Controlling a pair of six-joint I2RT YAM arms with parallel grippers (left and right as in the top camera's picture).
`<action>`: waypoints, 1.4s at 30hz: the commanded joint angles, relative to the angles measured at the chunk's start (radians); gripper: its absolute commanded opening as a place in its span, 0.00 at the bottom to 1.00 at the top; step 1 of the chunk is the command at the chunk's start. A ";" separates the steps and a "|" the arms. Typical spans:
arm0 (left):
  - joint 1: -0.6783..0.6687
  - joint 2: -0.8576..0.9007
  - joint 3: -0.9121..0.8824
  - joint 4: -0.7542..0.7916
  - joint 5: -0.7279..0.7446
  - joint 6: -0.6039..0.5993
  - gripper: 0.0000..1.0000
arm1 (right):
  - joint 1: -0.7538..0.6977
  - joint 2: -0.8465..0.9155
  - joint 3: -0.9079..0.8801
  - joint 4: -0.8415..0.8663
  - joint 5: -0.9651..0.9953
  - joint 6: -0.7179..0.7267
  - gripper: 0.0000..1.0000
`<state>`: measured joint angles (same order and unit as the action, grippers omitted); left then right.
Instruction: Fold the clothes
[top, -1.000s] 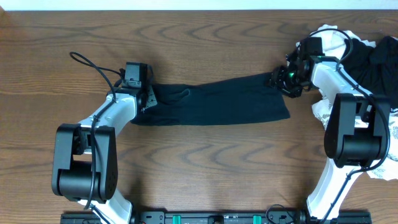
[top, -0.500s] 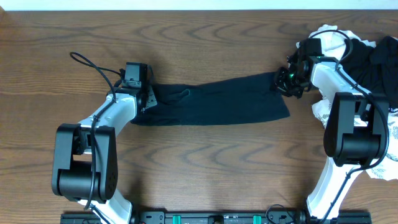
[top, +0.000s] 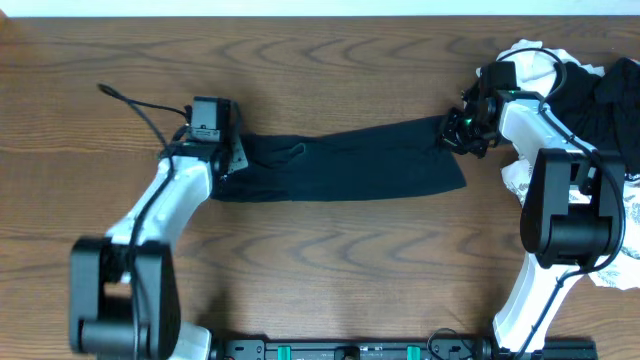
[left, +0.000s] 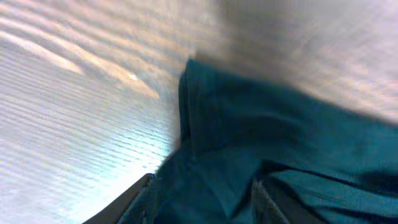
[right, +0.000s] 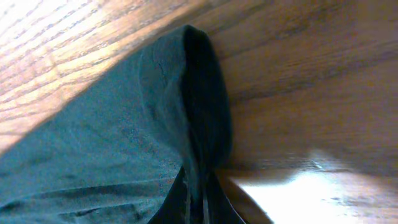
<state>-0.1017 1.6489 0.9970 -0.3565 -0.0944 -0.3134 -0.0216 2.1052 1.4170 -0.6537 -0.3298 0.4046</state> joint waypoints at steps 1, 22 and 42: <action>0.000 -0.069 0.009 -0.023 -0.019 0.009 0.50 | 0.010 -0.068 -0.012 0.000 0.103 -0.021 0.01; 0.000 -0.100 0.009 -0.124 -0.018 0.002 0.50 | 0.235 -0.216 -0.011 -0.073 0.361 -0.068 0.01; 0.000 -0.100 0.008 -0.133 0.061 -0.001 0.50 | 0.500 -0.184 -0.011 0.041 0.427 0.090 0.01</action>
<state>-0.1017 1.5562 0.9970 -0.4808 -0.0505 -0.3141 0.4545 1.9121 1.4105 -0.6250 0.0837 0.4500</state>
